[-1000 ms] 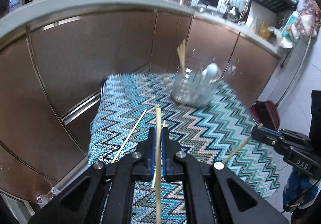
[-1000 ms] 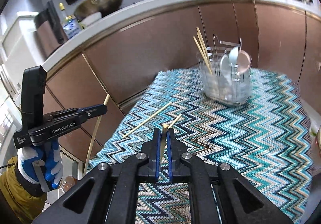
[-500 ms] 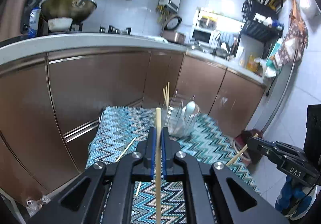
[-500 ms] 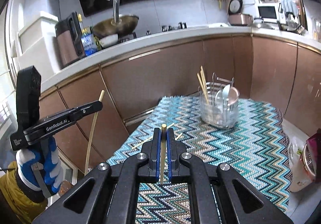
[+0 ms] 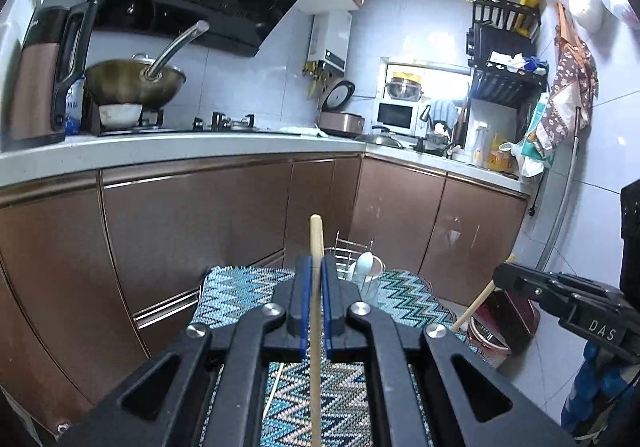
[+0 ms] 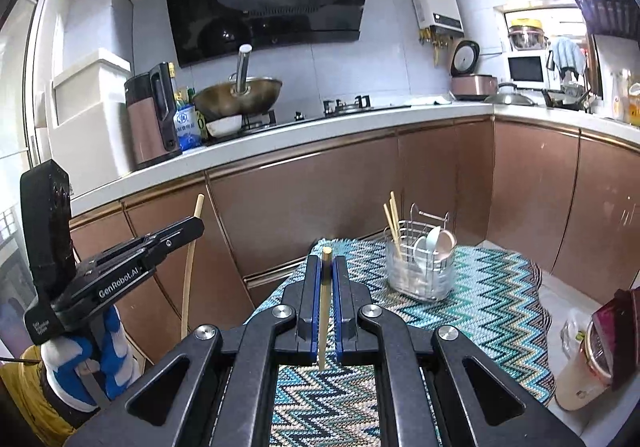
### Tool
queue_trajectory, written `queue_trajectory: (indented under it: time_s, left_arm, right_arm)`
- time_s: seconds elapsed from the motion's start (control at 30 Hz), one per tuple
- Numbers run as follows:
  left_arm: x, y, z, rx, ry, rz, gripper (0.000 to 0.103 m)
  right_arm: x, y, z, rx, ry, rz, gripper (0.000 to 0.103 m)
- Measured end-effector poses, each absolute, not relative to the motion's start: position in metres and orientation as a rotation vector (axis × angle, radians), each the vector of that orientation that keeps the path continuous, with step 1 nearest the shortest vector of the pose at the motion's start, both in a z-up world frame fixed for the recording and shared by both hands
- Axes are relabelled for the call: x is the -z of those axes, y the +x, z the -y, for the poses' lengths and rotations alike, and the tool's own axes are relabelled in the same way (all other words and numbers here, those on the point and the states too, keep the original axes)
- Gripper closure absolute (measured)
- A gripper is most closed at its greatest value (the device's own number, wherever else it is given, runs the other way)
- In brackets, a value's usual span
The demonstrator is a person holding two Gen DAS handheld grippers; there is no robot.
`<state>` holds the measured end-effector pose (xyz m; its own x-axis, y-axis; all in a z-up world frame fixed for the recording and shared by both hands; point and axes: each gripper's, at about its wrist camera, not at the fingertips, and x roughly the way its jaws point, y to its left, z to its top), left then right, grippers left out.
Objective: Organize utensils
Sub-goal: 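Lift and carry both held chopsticks upright to the wire holder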
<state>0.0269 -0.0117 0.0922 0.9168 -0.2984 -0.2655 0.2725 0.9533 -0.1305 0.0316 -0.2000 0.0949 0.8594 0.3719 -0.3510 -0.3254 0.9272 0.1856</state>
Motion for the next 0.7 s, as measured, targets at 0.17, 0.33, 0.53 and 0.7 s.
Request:
queue_trajectory:
  time_s: [0.17,0.33,0.53,0.7]
  left_arm:
    - [-0.092,0.030,0.023,0.287,-0.066,-0.261,0.098]
    - [-0.093,0.037,0.031,0.283,-0.043,-0.234,0.098]
    - [-0.094,0.054,0.037,0.282,-0.043,-0.227,0.098]
    - [-0.096,0.076,0.037,0.278,-0.060,-0.234,0.098]
  right_arm:
    - [-0.096,0.036,0.205,-0.366,0.128,-0.379,0.098]
    - [-0.095,0.047,0.205,-0.370,0.119,-0.381,0.098]
    - [-0.099,0.064,0.206,-0.376,0.108,-0.377,0.098]
    - [-0.103,0.081,0.211,-0.385,0.109,-0.372,0.098]
